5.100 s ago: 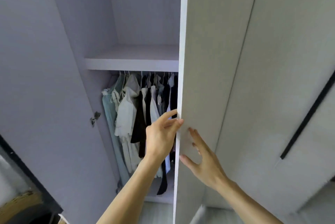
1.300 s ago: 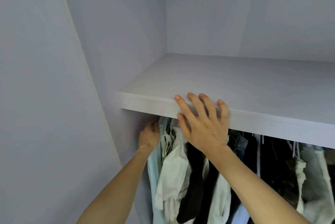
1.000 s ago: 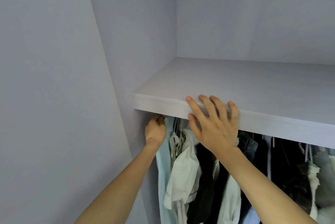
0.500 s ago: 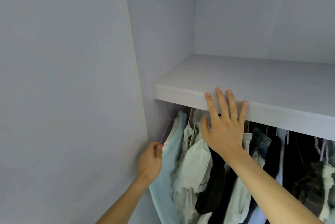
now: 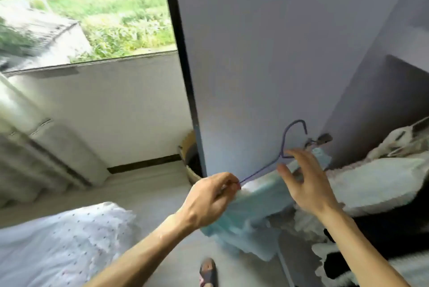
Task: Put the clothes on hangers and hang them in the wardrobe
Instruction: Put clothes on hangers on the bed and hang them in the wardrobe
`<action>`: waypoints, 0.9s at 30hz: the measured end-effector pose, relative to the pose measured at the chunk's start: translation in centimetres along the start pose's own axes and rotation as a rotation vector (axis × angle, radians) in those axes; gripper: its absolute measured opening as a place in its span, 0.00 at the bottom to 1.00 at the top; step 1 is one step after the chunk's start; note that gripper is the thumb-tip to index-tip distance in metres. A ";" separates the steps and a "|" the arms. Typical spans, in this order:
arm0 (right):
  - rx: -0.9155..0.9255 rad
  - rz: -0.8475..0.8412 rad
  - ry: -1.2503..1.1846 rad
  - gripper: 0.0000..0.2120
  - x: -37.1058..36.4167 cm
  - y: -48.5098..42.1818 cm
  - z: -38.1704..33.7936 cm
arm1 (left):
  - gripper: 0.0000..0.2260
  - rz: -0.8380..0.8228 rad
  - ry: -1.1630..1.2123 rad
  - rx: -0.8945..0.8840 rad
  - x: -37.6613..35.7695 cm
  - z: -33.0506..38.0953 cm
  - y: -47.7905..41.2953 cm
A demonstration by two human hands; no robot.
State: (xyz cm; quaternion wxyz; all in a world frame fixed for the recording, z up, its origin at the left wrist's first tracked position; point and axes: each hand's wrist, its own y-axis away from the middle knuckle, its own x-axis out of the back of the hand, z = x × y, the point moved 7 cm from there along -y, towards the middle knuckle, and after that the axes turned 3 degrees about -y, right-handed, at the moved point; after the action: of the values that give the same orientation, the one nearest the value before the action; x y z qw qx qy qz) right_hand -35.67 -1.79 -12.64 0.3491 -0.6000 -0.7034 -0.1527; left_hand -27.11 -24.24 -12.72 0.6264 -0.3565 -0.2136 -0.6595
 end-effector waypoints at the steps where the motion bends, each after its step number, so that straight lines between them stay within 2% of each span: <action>1: 0.051 -0.018 -0.011 0.31 -1.9 0.0 -1.7 | 0.05 0.042 -0.017 0.046 1.6 -1.0 2.5; 4: 0.181 -0.062 -0.046 0.22 -7.3 0.7 -8.4 | 0.06 0.156 -0.093 0.198 6.7 -3.6 9.9; 10: 0.403 -0.265 -0.195 0.21 -17.8 2.9 -22.0 | 0.09 0.385 -0.207 0.517 16.0 -7.1 22.2; 13: 0.480 -0.356 -0.266 0.20 -22.5 4.0 -27.8 | 0.09 0.444 -0.278 0.641 19.3 -8.1 26.7; 17: 0.523 -0.450 -0.337 0.19 -27.6 5.5 -34.1 | 0.12 0.467 -0.214 0.720 22.9 -10.2 30.5; 19: 0.537 -0.470 -0.391 0.18 -29.4 5.9 -37.2 | 0.12 0.542 -0.167 0.749 25.1 -11.2 32.3; 25: 0.635 -0.534 -0.436 0.17 -34.7 6.9 -45.7 | 0.03 0.709 -0.082 0.824 31.7 -13.1 35.3; 27: 0.673 -0.573 -0.435 0.18 -36.7 7.4 -48.2 | 0.05 0.738 -0.056 0.838 33.6 -14.1 35.6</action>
State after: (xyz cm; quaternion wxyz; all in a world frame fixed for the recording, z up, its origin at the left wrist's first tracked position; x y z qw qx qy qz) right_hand -12.45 -57.66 -4.68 0.3127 -0.2542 -0.9071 0.1217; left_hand 6.17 -61.58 -3.10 0.8980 -0.1455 -0.3350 -0.2455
